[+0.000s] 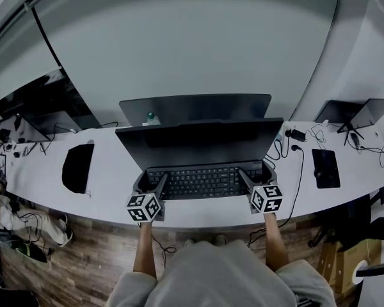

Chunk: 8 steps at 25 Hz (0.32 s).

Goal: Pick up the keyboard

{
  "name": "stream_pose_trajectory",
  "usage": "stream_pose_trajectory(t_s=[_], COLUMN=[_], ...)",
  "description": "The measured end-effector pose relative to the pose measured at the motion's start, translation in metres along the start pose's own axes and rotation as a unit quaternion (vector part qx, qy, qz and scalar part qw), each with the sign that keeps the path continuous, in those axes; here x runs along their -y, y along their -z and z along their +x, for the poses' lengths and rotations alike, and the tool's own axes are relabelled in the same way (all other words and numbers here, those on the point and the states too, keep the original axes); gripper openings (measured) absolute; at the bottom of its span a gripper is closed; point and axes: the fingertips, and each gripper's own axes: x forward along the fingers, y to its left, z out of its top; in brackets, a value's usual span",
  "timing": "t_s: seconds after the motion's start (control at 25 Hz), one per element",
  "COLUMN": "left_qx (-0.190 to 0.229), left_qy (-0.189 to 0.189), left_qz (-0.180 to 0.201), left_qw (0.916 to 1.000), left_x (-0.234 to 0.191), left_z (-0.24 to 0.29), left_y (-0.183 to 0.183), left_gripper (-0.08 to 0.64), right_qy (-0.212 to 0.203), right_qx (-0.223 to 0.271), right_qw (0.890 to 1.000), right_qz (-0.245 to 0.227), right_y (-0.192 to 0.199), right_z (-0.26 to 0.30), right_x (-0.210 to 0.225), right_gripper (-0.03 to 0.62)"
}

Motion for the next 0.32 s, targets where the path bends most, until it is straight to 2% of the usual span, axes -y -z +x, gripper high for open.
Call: stream_pose_trajectory(t_s=[0.32], left_qx=[-0.004], left_qy=[-0.002], left_qz=[-0.003], left_qw=[1.0], left_x=[-0.0023], left_z=[0.0016], left_y=[0.0036], left_gripper=[0.318], right_qy=[-0.001], right_qx=[-0.005], right_qw=[1.0], right_qz=[0.0], right_y=[0.0027], right_z=[0.0029], right_x=[0.0008], right_gripper=[0.391])
